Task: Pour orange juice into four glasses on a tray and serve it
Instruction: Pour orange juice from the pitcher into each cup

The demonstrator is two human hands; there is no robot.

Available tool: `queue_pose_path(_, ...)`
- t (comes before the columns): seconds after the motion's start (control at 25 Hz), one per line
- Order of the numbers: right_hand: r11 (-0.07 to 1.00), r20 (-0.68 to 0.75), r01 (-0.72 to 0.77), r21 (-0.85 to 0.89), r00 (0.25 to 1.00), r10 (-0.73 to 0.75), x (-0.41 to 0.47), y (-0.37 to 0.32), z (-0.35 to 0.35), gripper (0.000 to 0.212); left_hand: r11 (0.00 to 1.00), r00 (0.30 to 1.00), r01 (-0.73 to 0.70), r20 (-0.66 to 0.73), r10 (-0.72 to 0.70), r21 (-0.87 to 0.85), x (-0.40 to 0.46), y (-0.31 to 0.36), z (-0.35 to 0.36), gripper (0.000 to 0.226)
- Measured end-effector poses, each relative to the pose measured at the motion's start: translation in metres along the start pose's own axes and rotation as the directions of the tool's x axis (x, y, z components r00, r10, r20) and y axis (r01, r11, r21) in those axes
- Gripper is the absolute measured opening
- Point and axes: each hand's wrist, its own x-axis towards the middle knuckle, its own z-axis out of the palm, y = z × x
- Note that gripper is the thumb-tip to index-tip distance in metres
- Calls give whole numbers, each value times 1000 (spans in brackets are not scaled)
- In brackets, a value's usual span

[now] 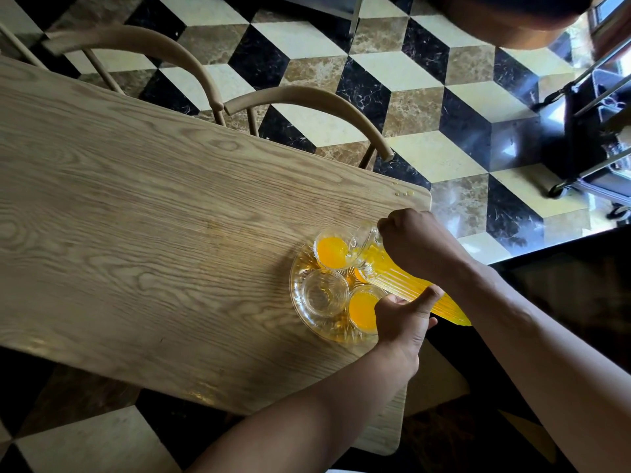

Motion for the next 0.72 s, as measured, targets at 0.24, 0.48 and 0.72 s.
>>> queue_pose_path(0.24,1000,-8,-17,-4,1000,17,-16,3,3,43,999,1000,-9,12,9,34,-11,-10,-4,89)
queue_pose_path(0.48,1000,31,19,-22,999,-19,-31,1,14,42,1000,1000,-6,-20,6,-12,-21,-25,-15,70)
queue_pose_path(0.72,998,75,33,-59,997,-29,-39,-4,26,43,1000,1000,16,-21,-16,-2,-23,-32,-25,72)
